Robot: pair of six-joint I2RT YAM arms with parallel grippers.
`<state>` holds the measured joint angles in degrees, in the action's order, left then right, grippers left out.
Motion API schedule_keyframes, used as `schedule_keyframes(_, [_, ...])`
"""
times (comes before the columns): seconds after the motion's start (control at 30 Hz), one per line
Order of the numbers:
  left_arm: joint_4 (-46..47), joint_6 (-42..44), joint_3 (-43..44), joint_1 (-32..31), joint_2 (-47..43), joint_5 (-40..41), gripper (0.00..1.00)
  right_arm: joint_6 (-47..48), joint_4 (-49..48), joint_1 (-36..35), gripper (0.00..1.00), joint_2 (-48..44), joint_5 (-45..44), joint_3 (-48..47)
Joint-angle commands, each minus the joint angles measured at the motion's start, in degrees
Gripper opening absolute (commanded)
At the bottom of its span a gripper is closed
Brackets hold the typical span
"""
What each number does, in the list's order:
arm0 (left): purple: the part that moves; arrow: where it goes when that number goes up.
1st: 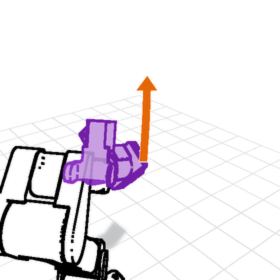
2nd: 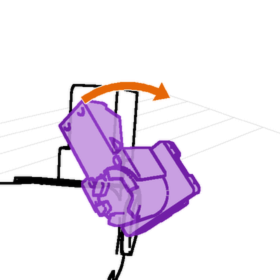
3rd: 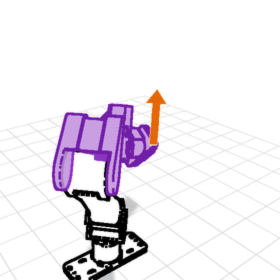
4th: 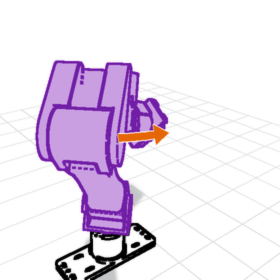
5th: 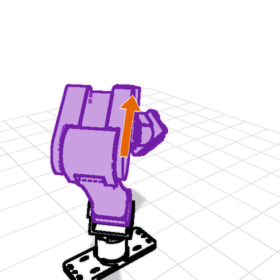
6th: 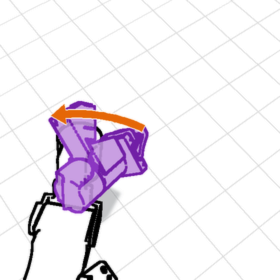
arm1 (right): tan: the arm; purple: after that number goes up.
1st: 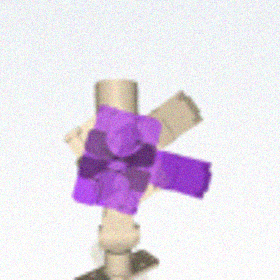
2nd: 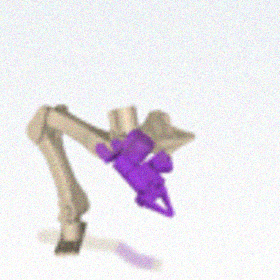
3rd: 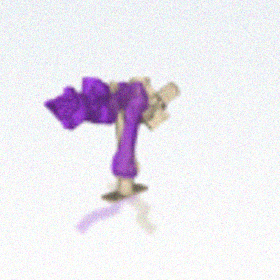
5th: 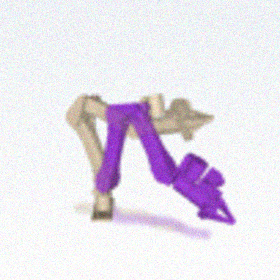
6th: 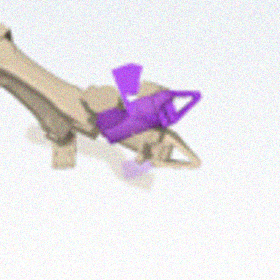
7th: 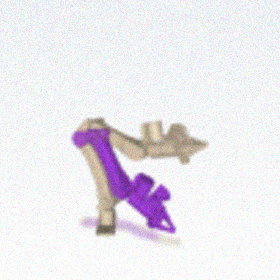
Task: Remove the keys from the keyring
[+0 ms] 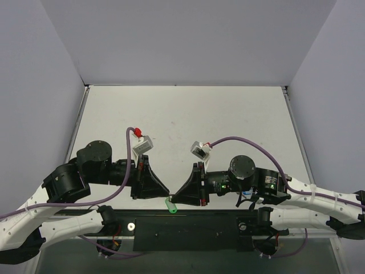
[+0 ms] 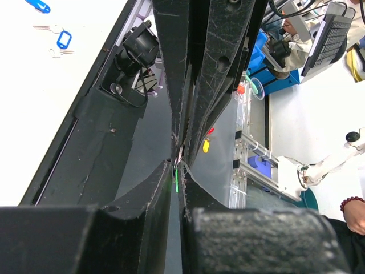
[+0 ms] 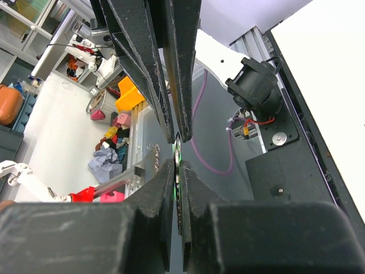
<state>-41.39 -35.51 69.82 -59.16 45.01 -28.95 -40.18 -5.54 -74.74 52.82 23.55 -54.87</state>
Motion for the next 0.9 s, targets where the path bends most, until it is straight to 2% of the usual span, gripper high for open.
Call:
schedule_keyframes(0.0, [1.39, 0.44, 0.67, 0.09, -0.89, -1.63, 0.17, 1.33, -2.72, -0.58, 0.0, -2.19, -0.26, -0.94])
schedule_keyframes(0.17, [3.41, -0.62, -0.74, 0.09, -1.25, -2.25, 0.0, 1.51, -2.63, -0.58, 0.0, -2.19, -0.52, -1.2])
schedule_keyframes(0.43, [10.18, -4.92, -5.3, 0.09, -3.44, -2.17, 0.0, 1.69, -2.37, -0.49, 0.0, -2.37, -1.31, -1.47])
schedule_keyframes(0.6, [12.99, -8.61, -7.94, 0.09, -5.72, 1.87, 0.0, 1.51, -2.37, 0.03, 0.0, -3.68, -4.91, -0.85])
schedule_keyframes(0.87, [12.64, -12.04, -9.0, 0.09, -6.96, 6.45, 0.0, 0.55, -3.34, 0.56, 0.0, -3.77, -7.73, -0.06])
